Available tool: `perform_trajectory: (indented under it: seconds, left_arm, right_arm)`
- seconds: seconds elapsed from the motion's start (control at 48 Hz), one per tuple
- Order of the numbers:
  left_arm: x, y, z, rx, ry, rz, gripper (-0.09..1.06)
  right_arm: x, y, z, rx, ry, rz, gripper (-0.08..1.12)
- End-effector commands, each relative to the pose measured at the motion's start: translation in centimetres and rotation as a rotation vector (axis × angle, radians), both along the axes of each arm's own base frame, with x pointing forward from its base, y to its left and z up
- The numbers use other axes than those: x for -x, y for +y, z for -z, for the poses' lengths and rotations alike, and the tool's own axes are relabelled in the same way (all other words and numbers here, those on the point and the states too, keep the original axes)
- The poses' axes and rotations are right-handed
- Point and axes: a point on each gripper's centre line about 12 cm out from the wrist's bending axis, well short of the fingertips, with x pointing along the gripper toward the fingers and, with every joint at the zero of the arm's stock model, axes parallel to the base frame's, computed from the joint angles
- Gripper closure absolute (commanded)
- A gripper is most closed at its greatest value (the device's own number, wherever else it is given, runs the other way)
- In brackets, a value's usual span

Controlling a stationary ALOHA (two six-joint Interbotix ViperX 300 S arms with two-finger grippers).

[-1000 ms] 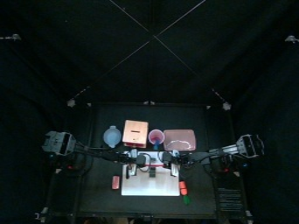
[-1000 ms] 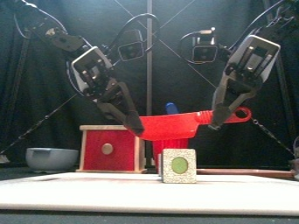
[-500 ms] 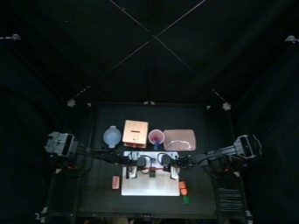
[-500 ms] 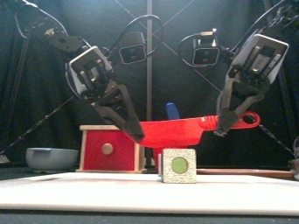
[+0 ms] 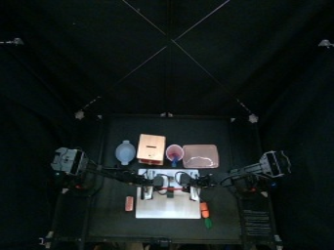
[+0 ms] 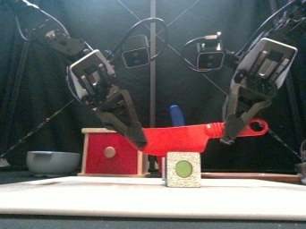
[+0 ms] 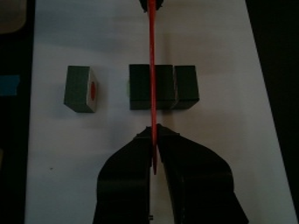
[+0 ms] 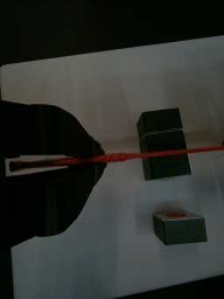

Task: Place sushi on board then cut the sushi with the knife then place the pieces on the plate
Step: Cut the sushi into 4 pieces

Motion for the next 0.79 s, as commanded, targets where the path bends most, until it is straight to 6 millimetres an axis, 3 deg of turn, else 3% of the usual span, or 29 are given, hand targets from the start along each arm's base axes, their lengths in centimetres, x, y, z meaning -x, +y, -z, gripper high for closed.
perform_trajectory:
  seconds: [0.021,0.5,0.792]
  left_arm:
    - [-0.3,0.0,-0.3,0.001,-0.009,0.000,0.47]
    - [-0.3,0.0,1.6,0.005,0.036,-0.012,0.47]
    - [-0.2,0.0,2.0,0.015,0.048,-0.022,0.47]
  right_arm:
    - [-0.2,0.2,-0.6,-0.006,-0.015,-0.003,0.72]
    - [-0.7,0.3,2.2,0.000,0.045,0.002,0.72]
    - [-1.0,0.8,2.6,-0.011,0.055,0.001,0.72]
